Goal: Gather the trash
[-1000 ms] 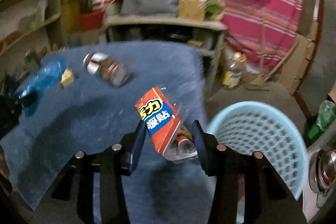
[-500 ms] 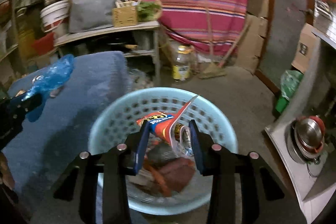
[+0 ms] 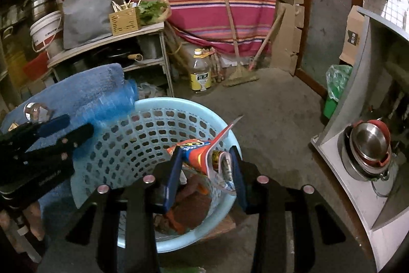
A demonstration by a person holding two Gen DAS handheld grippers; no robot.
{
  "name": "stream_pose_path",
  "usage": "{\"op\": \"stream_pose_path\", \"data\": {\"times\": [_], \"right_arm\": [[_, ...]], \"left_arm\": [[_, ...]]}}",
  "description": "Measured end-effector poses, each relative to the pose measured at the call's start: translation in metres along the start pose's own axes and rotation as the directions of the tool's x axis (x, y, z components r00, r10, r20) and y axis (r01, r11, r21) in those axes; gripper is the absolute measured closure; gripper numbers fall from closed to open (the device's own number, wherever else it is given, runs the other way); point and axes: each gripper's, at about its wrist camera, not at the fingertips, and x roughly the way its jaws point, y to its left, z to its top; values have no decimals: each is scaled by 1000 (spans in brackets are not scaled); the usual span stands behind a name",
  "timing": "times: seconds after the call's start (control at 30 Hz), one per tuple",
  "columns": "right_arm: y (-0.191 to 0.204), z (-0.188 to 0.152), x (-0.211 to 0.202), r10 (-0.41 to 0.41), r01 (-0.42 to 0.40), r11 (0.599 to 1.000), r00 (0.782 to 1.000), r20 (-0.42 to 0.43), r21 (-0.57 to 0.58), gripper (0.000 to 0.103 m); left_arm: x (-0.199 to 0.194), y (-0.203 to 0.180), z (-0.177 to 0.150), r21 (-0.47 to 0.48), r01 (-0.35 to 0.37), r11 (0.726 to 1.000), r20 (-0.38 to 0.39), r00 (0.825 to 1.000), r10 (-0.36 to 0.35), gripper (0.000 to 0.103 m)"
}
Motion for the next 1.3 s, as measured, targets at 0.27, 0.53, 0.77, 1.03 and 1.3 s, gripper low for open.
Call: {"op": "stream_pose_path", "data": {"times": [0.27, 0.53, 0.77, 1.03, 1.3], "right_arm": [[11, -2, 12, 13, -14, 1000, 1000, -27, -8, 66], [49, 2, 37, 45, -47, 998, 998, -41, -45, 57], [75, 2, 36, 12, -12, 998, 1000, 2, -57, 13], [117, -16, -21, 57, -47, 991, 995, 79, -126, 5], [170, -69, -103, 122, -97, 985, 977, 175, -145, 4]], "left_arm": [[-18, 31, -3, -90, -35, 995, 34, 999, 38, 14], [-56, 73, -20, -143, -112, 983, 82, 989, 124, 6], [-108, 114, -43, -189, -175, 966, 123, 972, 200, 5], [-177, 155, -86, -239, -243, 940, 133, 951, 280, 5], [-232, 184, -141, -261, -301, 917, 134, 930, 343, 5]]}}
